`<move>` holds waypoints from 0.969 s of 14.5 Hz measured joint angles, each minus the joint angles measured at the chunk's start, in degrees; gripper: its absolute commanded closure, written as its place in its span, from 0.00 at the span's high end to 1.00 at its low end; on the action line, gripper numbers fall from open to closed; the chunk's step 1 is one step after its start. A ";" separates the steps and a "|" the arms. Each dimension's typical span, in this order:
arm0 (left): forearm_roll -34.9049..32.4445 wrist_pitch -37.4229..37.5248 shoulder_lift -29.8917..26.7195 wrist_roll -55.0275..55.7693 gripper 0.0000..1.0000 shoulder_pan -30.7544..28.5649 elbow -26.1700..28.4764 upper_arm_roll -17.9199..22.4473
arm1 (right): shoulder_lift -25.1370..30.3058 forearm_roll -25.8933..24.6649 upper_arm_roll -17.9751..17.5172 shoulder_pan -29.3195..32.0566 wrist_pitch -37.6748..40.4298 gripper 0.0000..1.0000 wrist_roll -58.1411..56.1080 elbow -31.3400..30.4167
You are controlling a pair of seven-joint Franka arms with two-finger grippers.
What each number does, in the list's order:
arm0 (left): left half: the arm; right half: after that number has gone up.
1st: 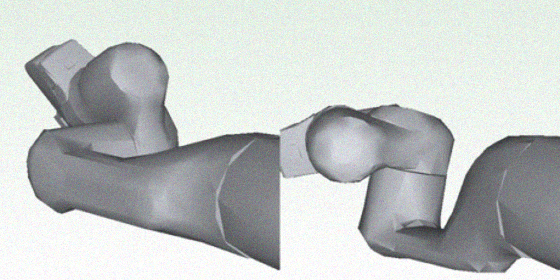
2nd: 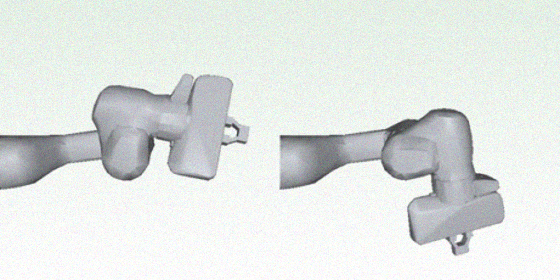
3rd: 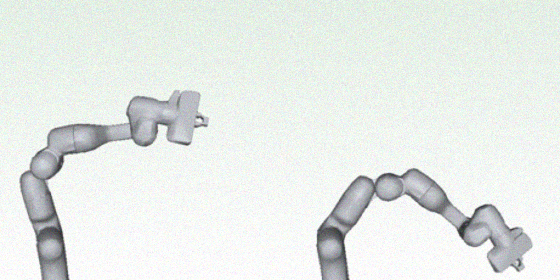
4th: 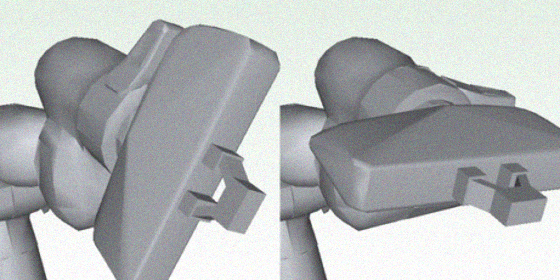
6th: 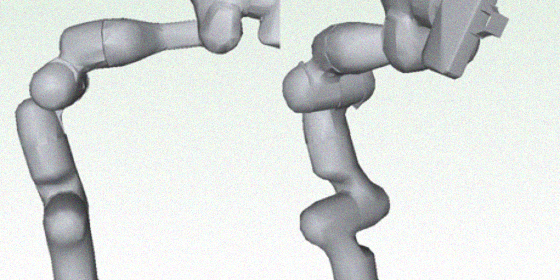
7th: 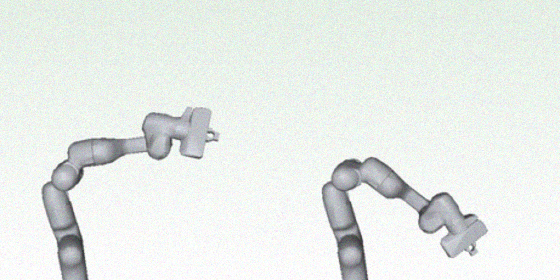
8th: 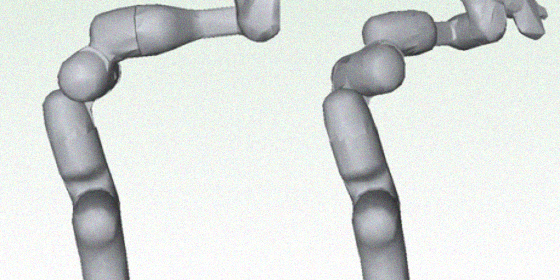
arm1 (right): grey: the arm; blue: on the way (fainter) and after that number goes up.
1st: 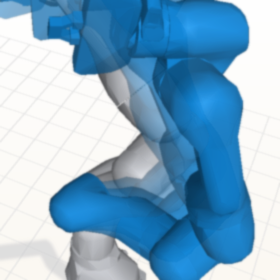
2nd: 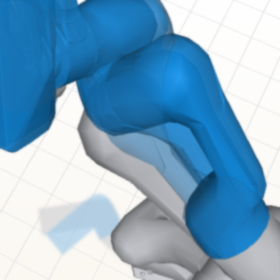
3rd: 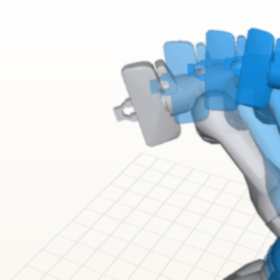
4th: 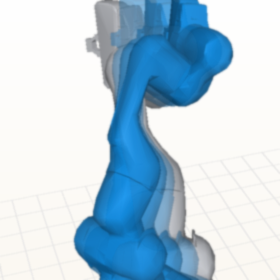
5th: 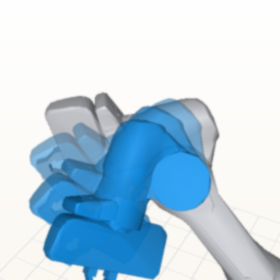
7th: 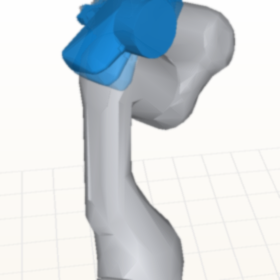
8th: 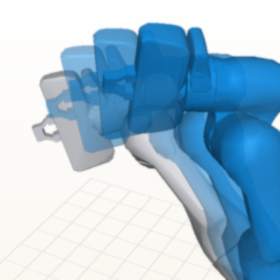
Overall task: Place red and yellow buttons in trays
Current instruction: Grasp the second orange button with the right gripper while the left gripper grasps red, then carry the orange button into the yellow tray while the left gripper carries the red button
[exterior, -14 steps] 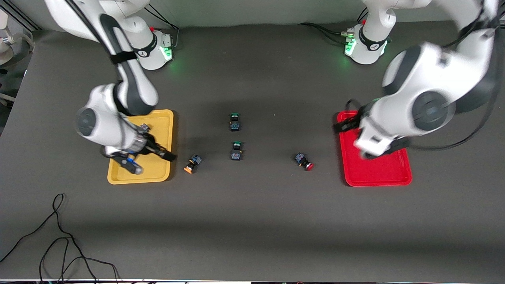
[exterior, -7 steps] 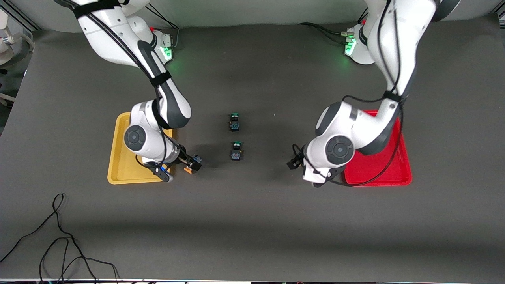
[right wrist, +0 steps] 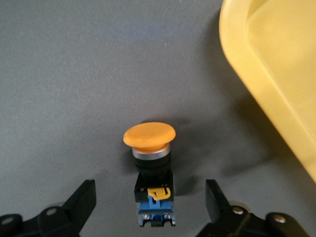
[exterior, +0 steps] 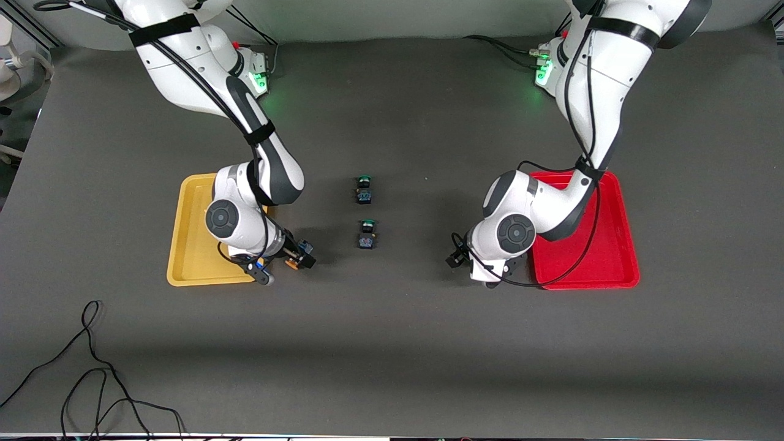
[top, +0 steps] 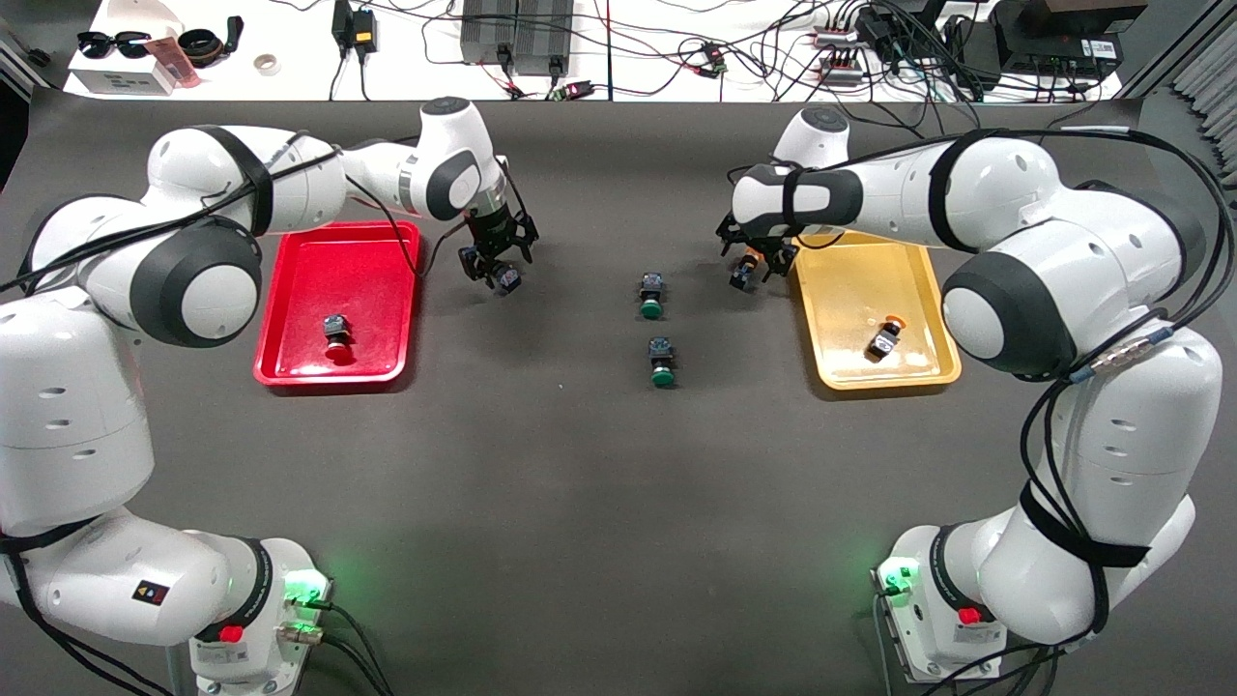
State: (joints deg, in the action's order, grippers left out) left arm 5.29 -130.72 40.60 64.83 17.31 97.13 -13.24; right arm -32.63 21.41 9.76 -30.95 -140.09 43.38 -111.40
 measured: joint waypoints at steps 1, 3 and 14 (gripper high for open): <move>0.00 -0.59 0.00 0.08 0.18 0.00 0.52 0.00 | -0.09 0.00 -0.02 -0.22 -0.99 0.47 0.01 -0.50; -0.01 -0.66 -0.01 0.13 0.02 -0.01 0.68 0.00 | -0.23 0.00 -0.04 -0.57 -1.88 0.07 0.02 -1.06; -0.19 41.71 -19.25 -7.38 0.00 -6.05 -10.38 0.56 | 11.52 -1.61 3.63 4.59 23.63 0.00 -2.43 5.66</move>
State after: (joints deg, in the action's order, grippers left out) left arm 5.10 -89.01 21.36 57.46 11.26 86.75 -12.68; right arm -21.11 19.81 13.39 -26.36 -116.46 40.95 -105.74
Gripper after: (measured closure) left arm 0.590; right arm 0.670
